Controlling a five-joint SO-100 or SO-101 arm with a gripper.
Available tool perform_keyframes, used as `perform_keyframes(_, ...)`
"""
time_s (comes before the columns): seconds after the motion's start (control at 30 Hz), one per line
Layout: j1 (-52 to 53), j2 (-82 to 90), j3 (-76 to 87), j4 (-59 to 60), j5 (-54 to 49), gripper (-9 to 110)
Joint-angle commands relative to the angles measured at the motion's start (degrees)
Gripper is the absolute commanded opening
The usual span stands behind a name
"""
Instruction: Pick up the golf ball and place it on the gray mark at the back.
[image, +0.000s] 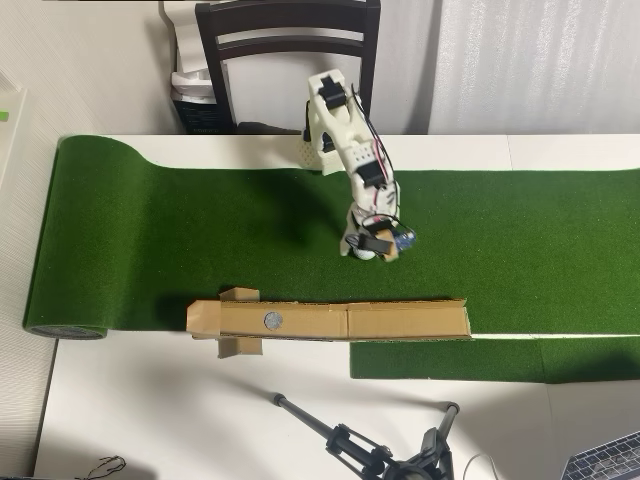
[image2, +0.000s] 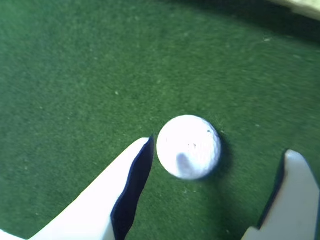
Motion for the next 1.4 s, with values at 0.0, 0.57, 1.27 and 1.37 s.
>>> perform_keyframes(0.0,-0.53,-0.44,-5.89,0.18,0.62,41)
perform_keyframes(0.57,-5.45,-3.52,-5.1,1.49,2.55,41)
perform_keyframes(1.27,-3.52,-9.93,-5.19,5.19,2.64,41)
perform_keyframes(1.37,-3.43,-10.02,-5.1,5.27,2.81,41)
